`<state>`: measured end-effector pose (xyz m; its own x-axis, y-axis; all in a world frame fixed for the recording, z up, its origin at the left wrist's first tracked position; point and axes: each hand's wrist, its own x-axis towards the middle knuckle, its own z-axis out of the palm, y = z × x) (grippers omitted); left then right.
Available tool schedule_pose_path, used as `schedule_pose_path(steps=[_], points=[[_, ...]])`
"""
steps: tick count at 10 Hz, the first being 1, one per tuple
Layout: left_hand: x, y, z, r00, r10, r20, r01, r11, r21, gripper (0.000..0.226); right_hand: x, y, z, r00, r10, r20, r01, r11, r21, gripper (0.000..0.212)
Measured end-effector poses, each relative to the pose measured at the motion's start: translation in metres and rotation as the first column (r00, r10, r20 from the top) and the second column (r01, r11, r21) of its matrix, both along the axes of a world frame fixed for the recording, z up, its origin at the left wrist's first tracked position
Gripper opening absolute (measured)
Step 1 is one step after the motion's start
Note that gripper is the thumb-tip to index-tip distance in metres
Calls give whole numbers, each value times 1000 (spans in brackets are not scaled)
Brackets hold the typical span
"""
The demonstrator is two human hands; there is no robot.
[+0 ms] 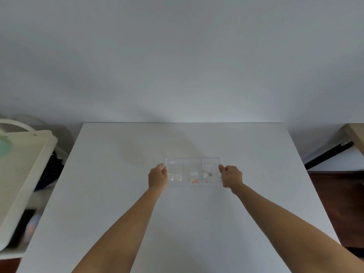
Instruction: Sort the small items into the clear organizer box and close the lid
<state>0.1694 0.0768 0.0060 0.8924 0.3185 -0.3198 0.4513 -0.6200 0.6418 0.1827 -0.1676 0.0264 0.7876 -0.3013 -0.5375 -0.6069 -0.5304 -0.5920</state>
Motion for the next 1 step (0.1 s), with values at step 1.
schedule_pose_path(steps=[1], points=[[-19, -8, -3, 986, 115, 118, -112, 993, -30, 35, -19, 3, -6, 993, -40, 110, 42, 999, -16, 50]])
